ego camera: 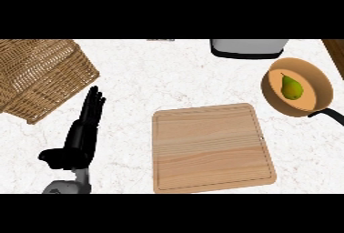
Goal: Pick the pear from the cutting board and place it in the pot
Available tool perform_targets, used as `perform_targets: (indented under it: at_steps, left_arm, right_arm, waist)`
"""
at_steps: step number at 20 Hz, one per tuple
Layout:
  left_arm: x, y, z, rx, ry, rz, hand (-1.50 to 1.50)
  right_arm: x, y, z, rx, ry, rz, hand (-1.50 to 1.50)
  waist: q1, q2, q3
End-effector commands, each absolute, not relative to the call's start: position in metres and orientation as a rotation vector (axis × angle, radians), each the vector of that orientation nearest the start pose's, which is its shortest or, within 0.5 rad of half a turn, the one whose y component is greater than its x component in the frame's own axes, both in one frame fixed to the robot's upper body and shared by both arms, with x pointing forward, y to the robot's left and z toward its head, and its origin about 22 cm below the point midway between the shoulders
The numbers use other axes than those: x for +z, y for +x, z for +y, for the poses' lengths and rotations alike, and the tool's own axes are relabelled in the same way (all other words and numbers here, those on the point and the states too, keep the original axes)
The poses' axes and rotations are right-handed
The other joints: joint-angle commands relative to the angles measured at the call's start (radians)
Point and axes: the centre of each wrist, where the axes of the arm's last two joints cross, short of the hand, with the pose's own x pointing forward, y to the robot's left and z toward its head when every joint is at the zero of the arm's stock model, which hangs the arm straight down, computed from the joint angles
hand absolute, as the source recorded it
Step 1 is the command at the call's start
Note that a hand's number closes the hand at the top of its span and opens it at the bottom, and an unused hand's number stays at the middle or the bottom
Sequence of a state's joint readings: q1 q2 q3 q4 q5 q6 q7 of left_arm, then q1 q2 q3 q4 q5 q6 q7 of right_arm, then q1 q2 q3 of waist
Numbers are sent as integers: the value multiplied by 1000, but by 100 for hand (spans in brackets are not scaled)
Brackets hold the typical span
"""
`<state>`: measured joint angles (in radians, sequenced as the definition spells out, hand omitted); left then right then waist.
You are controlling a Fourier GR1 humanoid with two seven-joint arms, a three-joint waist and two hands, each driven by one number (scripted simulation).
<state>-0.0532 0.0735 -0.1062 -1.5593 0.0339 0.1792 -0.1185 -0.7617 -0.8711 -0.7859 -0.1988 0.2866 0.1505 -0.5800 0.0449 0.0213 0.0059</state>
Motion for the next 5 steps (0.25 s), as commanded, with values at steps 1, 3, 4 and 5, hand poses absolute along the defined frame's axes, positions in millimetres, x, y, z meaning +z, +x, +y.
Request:
perform_targets:
  at_steps: [1, 3, 4, 5]
  left_arm:
    - [13, 251, 221, -1, 60, -1728, 0]
    - [-1, 242, 213, -10, 54, -1725, 0]
    - [2, 244, 211, 16, 57, -1722, 0]
    - [1, 245, 222, 3, 74, -1729, 0]
  right_arm:
    - [116, 285, -565, -227, -777, -1733, -150]
    - [118, 281, -569, -269, -783, -1719, -150]
    - [132, 280, -574, -287, -756, -1743, -150]
    - [126, 270, -579, -289, -773, -1727, -150]
  waist:
    - [6, 3, 1]
    - [6, 3, 1]
    - [5, 2, 1]
    - [8, 7, 3]
